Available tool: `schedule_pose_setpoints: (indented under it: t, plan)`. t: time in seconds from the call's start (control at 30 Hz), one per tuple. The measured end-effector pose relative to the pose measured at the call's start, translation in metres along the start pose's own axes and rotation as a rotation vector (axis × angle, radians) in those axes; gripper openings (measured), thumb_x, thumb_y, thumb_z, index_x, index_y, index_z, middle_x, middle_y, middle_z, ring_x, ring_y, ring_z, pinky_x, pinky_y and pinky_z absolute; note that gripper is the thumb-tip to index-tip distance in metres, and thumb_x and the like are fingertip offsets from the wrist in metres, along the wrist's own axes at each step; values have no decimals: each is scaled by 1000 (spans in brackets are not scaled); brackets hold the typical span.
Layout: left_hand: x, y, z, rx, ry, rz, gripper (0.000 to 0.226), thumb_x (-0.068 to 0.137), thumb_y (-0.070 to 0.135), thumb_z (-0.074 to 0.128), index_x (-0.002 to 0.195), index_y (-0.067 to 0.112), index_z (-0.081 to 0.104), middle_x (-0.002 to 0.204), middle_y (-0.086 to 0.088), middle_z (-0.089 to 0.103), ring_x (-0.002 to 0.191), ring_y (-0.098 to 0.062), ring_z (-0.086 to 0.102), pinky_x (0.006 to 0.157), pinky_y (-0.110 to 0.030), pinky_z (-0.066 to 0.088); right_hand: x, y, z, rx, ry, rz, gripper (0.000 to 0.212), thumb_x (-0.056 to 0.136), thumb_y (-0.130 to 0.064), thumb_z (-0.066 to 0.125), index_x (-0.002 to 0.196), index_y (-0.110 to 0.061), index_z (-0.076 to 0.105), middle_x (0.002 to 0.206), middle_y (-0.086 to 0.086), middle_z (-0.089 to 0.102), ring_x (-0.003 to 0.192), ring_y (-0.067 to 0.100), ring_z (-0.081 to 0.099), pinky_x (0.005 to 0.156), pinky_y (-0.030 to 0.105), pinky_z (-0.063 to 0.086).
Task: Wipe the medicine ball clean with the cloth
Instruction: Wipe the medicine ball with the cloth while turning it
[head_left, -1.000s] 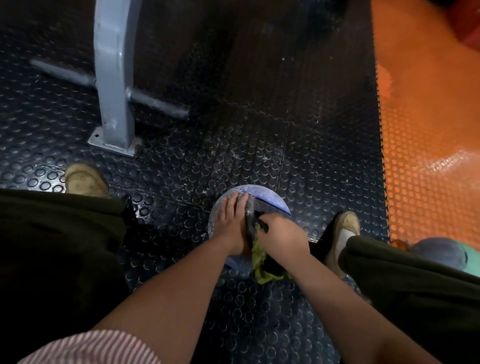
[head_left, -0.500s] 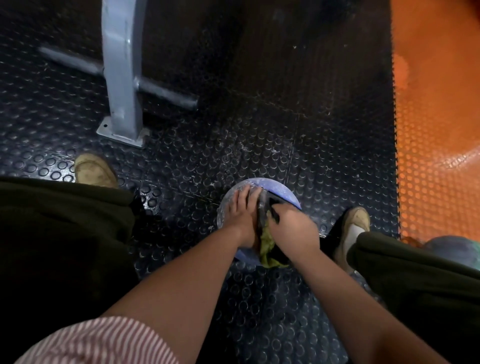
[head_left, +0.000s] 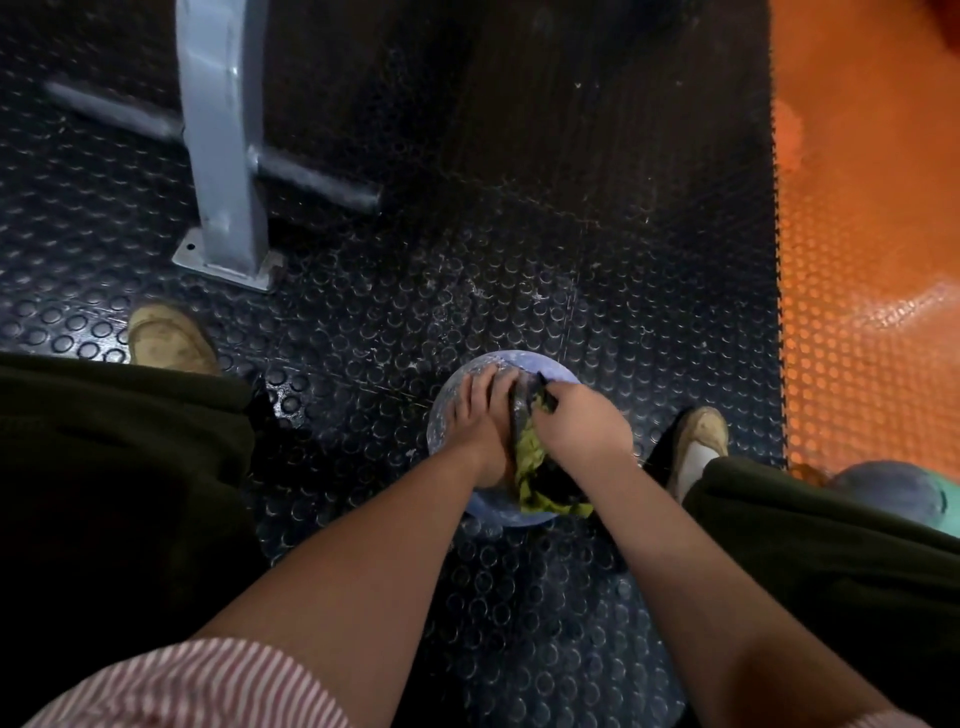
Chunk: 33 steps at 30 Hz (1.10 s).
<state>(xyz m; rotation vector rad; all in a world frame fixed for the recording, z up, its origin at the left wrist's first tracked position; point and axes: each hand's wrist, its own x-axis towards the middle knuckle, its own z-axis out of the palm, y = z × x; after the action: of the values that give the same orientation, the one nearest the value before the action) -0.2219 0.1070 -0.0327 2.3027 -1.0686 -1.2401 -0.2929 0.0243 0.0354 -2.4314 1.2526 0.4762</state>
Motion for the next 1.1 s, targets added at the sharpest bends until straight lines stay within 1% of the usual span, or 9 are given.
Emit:
schedule_pose_setpoints:
  t: [0.1, 0.2, 0.3, 0.4, 0.6, 0.73, 0.9, 1.0, 1.1]
  plan:
    - [3, -4, -1, -6, 2, 24, 112, 79, 13, 72, 150, 35, -12, 158, 3, -25, 146, -24, -23, 121, -44, -5, -20, 6, 8, -20, 23, -47, 21, 93, -31, 46, 100, -22, 63, 93, 2, 66, 90, 28, 61, 65, 29, 39]
    - [1, -8, 3, 71, -2, 22, 115, 80, 20, 73, 149, 34, -18, 157, 0, -28, 145, -27, -25, 121, -45, -5, -12, 2, 4, -32, 16, -43, 24, 93, -33, 45, 104, -24, 65, 96, 1, 66, 90, 27, 60, 66, 29, 39]
    - [0, -12, 4, 117, -27, 11, 133, 70, 33, 85, 149, 27, -23, 156, -4, -31, 144, -31, -27, 120, -50, -4, 13, -10, -3, -2, -12, -8, 24, 95, -31, 44, 104, -21, 64, 89, 3, 61, 79, 24, 53, 65, 28, 40]
    - [4, -11, -3, 107, -47, -24, 147, 57, 33, 93, 150, 29, -21, 157, -2, -30, 145, -29, -25, 120, -50, -3, 31, -18, -6, 12, -20, 15, 22, 95, -28, 46, 106, -18, 62, 92, 3, 62, 77, 23, 53, 64, 29, 42]
    - [5, -11, -3, -32, 17, -3, 117, 74, 18, 78, 150, 39, -9, 158, 5, -23, 147, -22, -20, 121, -41, -1, -14, 2, 10, -29, 26, -64, 23, 95, -35, 44, 101, -21, 61, 95, 2, 65, 87, 28, 60, 65, 30, 41]
    - [3, -8, 1, 61, 15, -7, 120, 76, 22, 78, 149, 38, -15, 157, 3, -27, 145, -25, -24, 120, -41, -5, -5, 3, 7, -69, 9, -69, 22, 94, -33, 45, 103, -23, 62, 98, 1, 66, 89, 26, 61, 65, 30, 42]
    - [6, -6, -1, 108, -37, -20, 147, 56, 34, 92, 149, 30, -21, 155, -3, -32, 144, -30, -28, 119, -52, -7, 35, -9, -7, -38, -6, 14, 20, 95, -27, 44, 102, -18, 60, 93, 2, 62, 79, 24, 54, 63, 30, 42]
    - [10, -8, -7, 21, -15, -7, 134, 64, 27, 88, 150, 34, -14, 158, 0, -24, 146, -28, -21, 120, -48, -2, 27, -10, -6, 3, -20, 19, 23, 96, -29, 42, 107, -19, 60, 85, 0, 55, 77, 23, 52, 64, 30, 42]
    - [12, -12, -10, -16, 7, 8, 120, 74, 23, 80, 150, 38, -12, 158, 4, -22, 147, -22, -18, 121, -40, 1, 1, -3, 2, -39, -15, -44, 25, 95, -33, 43, 112, -24, 60, 96, -1, 63, 87, 25, 59, 66, 29, 42]
